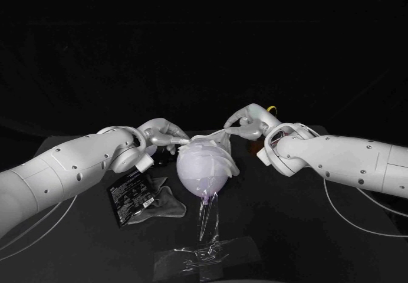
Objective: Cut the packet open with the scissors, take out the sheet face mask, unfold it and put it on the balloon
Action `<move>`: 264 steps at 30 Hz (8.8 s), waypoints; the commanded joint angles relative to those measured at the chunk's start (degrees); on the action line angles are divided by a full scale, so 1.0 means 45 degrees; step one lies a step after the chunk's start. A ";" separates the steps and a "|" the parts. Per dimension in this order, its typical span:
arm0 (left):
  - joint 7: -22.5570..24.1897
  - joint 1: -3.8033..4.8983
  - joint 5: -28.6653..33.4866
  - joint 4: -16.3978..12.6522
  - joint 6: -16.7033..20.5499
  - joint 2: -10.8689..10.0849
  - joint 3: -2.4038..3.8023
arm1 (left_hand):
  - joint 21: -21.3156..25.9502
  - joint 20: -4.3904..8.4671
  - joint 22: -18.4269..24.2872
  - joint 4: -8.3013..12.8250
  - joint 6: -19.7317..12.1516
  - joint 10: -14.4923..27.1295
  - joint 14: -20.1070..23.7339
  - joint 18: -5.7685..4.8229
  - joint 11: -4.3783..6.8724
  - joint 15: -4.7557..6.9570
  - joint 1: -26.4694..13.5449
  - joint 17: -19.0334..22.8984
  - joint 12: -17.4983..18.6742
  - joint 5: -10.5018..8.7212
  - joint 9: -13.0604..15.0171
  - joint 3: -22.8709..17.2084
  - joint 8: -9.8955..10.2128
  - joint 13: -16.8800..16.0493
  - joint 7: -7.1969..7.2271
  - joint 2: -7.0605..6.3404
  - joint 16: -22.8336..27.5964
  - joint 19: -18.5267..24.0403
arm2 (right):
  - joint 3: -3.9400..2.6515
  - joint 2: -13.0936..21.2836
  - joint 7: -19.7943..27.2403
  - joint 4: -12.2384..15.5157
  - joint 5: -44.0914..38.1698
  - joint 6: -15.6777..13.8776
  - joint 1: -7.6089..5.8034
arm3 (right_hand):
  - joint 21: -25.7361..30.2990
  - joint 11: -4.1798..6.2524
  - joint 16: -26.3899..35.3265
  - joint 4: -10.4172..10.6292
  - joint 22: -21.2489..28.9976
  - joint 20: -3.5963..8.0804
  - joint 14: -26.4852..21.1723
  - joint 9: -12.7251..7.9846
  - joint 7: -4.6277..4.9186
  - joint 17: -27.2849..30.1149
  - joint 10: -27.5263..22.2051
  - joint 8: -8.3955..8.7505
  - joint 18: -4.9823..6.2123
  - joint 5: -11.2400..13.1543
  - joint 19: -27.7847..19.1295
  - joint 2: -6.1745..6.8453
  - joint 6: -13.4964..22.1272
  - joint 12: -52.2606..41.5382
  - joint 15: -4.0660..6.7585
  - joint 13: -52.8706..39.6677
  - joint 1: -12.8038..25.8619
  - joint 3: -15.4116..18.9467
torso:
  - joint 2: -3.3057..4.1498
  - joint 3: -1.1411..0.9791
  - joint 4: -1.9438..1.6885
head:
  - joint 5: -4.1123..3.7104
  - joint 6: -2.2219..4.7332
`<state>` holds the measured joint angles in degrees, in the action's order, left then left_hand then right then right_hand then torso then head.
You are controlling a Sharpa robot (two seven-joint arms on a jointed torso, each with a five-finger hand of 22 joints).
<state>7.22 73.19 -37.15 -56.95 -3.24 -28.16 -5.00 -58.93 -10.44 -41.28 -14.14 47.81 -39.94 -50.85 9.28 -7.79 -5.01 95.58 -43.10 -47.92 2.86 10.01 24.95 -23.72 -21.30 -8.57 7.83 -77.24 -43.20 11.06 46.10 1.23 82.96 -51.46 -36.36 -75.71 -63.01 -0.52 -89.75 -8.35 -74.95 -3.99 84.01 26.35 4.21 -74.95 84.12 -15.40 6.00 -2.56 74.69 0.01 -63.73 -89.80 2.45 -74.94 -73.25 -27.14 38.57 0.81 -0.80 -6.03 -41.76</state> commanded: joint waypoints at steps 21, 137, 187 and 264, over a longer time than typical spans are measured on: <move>0.0915 0.0001 -0.0055 0.0034 -0.0066 0.0175 0.0009 | -0.0292 0.0000 -0.0272 0.1409 0.1766 -0.0949 -0.0768 0.0276 0.0491 0.0440 0.2177 -0.1154 -0.0169 0.0003 0.0230 -0.0932 -0.0529 0.0193 0.0389 0.1702 -0.0955 0.0080 | -0.0032 -0.0258 0.0043 -0.0110 -0.0118 -0.0331 -0.0098 | -0.0047 0.0083 -0.0055 -0.0015 -0.0668 0.0094 0.1331 0.1101 0.0025 -0.3345 0.1306 -0.0125 -0.0037 -0.0048 0.0012 -0.0007 0.0088 -0.0044 0.0096 -0.3347 0.0181 -0.0128 | 0.0003 0.0000 -0.0011 | -0.0001 0.0005; 0.1046 0.0004 0.0401 0.0024 0.0826 -0.0038 0.0011 | -0.1118 0.0100 -0.1078 0.1411 0.2479 -0.1159 -0.1908 0.0280 0.0956 0.0869 0.1905 -0.1742 -0.1950 0.0013 0.1603 -0.1287 0.0106 0.0062 0.0592 0.1580 -0.2328 0.0260 | -0.0029 -0.1680 0.1291 -0.2797 0.2949 0.4714 -0.0268 | 0.1674 -0.0143 -0.0055 -0.0233 -0.0722 -0.0201 0.1331 0.1020 0.0180 -0.3345 0.0964 -0.0418 0.0276 -0.0048 -0.1351 -0.0537 0.0595 0.0392 -0.0181 -0.3052 0.0124 0.0633 | -0.0003 0.0003 -0.0013 | -0.0057 -0.0006; -0.0402 0.0009 0.0661 0.0005 -0.0463 -0.0066 0.0014 | -0.0716 -0.0059 -0.0906 -0.0124 0.0487 -0.0117 -0.0467 0.0222 0.0126 0.0110 -0.0302 0.0030 -0.1320 -0.0006 0.1324 0.0303 0.1532 0.0417 -0.0147 0.0485 -0.2066 0.0534 | -0.0033 -0.1793 0.0019 -0.3219 0.3501 0.7810 -0.0381 | 0.1212 -0.1287 -0.0055 0.2852 -0.1068 -0.1037 0.1331 0.0100 0.1464 -0.3345 0.1113 0.1565 0.0150 -0.0041 -0.0842 0.0734 0.3226 0.0175 -0.1156 -0.3169 0.2140 0.3372 | -0.0006 0.0007 -0.0010 | -0.0096 0.0020; 0.1338 0.0005 0.1316 -0.0095 0.1674 -0.0195 0.0025 | -0.1222 0.0201 -0.1267 0.1662 0.2629 -0.1506 -0.1842 0.0270 0.1101 0.1018 0.2138 -0.1302 -0.1825 0.0023 0.2468 -0.0630 0.0410 0.0440 0.0633 0.1908 -0.2571 0.0269 | -0.0035 -0.1488 0.1347 -0.2730 0.3491 0.2864 -0.0379 | 0.0174 0.0370 -0.0055 0.2240 -0.1545 0.0256 0.1331 0.1662 -0.0367 -0.3345 0.1306 -0.1794 -0.0076 -0.0053 0.0116 -0.0350 0.0393 -0.0044 0.0299 -0.3347 -0.0713 0.2439 | -0.0005 0.0002 -0.0021 | -0.0096 -0.0020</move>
<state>12.62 73.15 -32.26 -57.31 3.07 -29.10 -4.96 -64.28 -9.82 -46.94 -6.86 60.07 -46.80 -59.39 9.75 -2.96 -0.41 104.94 -48.97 -56.36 3.01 21.10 22.11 -21.64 -19.36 -5.75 7.37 -88.51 -41.97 10.93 39.37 8.17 70.68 -34.41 -21.97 -77.38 -62.05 0.71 -89.80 1.80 -74.91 -2.98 83.92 28.36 3.21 -74.94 84.13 -20.86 5.64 -2.66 74.89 -1.50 -61.86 -89.93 3.38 -74.95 -76.13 -15.86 38.55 0.83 -0.86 -6.50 -41.88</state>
